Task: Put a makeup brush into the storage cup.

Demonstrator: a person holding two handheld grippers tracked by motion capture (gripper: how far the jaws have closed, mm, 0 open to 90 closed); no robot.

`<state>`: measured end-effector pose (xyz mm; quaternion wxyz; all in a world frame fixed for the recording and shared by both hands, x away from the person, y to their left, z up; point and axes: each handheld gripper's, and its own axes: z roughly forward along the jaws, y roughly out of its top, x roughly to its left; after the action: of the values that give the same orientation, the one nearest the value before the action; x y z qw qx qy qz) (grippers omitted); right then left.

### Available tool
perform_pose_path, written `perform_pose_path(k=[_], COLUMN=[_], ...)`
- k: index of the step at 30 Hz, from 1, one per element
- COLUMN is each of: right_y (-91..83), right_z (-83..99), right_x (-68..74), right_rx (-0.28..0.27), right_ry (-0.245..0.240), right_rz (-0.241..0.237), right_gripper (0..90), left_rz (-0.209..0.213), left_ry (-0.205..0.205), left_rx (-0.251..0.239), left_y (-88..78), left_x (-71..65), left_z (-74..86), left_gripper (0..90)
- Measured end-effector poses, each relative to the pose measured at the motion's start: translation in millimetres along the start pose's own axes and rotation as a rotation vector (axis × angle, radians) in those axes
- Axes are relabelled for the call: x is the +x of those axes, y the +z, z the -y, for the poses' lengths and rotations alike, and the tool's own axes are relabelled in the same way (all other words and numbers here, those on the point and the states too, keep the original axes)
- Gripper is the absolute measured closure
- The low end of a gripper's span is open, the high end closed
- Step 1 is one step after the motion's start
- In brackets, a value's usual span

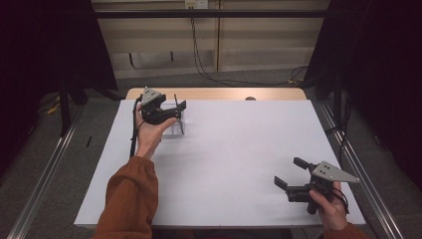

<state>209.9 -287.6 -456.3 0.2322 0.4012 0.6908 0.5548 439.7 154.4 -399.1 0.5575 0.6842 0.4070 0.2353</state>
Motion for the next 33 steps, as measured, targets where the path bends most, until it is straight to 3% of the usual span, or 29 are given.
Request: perform_pose_path(k=[10,13,26,30,33], right_y=[-0.9,-1.9,-3.6,-2.3,-1.4], right_z=[0.3,0.2,-0.8,-1.2,-1.1], right_x=[0.0,0.1,3.4,5.0,4.8], right_rx=[0.0,-0.004,-0.012,-0.024,-0.023], right_ry=[-0.004,0.001,-0.002,0.006,0.009], right_rz=[0.009,0.012,0.028,0.031,0.031], right_gripper=[0.0,0.0,0.0,0.0,0.0], left_rz=[0.052,0.061,0.063,0.076,0.082], left_ry=[0.0,-0.021,0.034,0.016,0.049], left_rx=[-0.003,0.007,-0.005,-0.018,-0.008], left_y=[-6.3,-8.1,-34.8,-48.1,-54.2], left_x=[-1.6,-5.1,-10.2,-10.5,-13.2], left_z=[-0.3,-1.0,-2.3,-2.6,-2.6], left_gripper=[3.4,3.4,3.2,3.6,4.0])
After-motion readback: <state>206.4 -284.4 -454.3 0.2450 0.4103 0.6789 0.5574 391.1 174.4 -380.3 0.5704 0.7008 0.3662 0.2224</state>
